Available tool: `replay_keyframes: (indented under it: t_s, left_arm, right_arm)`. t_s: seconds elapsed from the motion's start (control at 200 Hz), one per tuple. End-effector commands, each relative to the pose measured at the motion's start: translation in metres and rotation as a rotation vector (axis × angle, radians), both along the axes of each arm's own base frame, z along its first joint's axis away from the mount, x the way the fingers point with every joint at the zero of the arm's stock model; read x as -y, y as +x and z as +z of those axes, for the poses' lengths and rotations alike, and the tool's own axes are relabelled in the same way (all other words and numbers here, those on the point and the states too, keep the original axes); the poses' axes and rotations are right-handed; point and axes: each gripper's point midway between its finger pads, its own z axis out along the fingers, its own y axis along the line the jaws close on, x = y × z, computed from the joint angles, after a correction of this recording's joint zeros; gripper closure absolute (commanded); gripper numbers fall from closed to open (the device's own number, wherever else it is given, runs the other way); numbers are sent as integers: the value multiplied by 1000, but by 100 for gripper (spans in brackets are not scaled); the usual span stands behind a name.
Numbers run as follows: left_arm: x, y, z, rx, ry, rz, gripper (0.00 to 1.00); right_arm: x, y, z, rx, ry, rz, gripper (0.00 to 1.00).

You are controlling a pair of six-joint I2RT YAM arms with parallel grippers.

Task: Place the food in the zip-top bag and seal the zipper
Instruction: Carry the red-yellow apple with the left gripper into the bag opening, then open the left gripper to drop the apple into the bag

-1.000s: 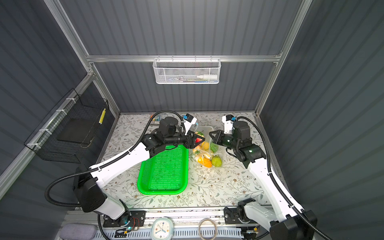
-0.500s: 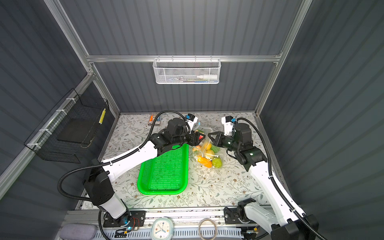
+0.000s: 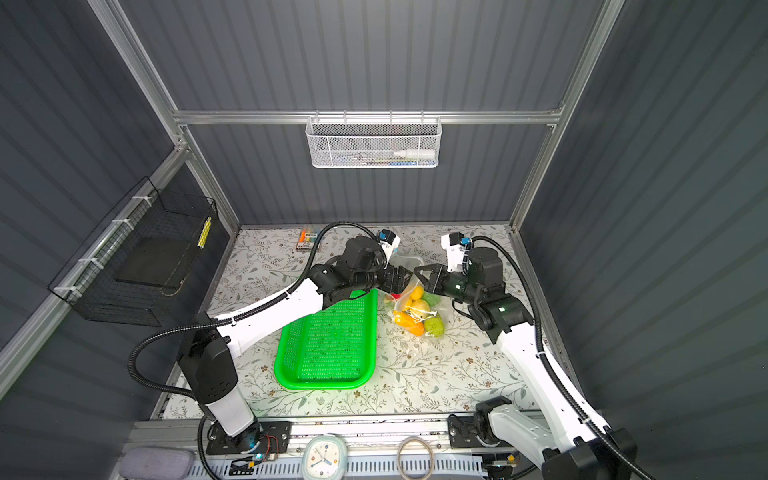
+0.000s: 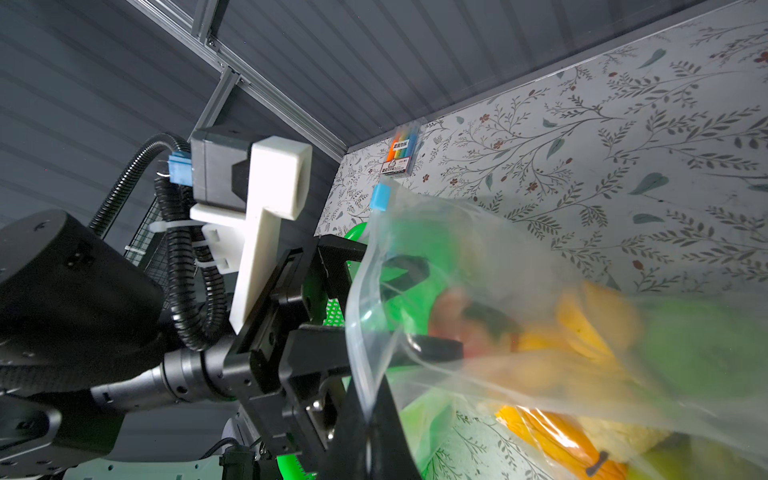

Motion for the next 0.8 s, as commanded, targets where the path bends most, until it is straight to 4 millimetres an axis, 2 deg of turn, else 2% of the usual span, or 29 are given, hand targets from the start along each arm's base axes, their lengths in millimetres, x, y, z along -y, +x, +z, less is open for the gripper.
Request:
replay_keyframes:
  t_s: [0.0, 0.24, 0.455, 0.475, 0.565, 0.68, 0.795]
  left_arm:
    - [-1, -8, 32, 22, -55, -17, 21]
    - [-12, -18, 66, 72, -126, -17, 18]
    - [-45, -25, 95, 177, -141, 54, 15]
    - [-50, -26, 81, 167, -110, 64, 14]
    - [-70, -23, 67, 182, -43, 139, 14]
    - [-93, -18, 32, 162, 85, 222, 14]
    - [-102, -19, -13, 90, 193, 241, 14]
  right_arm:
    - [-1, -2, 6, 29, 5, 3, 100]
    - [7, 1, 2, 15, -25, -42, 100]
    - [17, 4, -2, 3, -59, -102, 100]
    - [18, 5, -2, 3, -63, -109, 100]
    - [24, 6, -1, 6, -69, -135, 100]
    - [30, 7, 1, 14, -74, -163, 100]
    - [33, 9, 2, 17, -74, -174, 100]
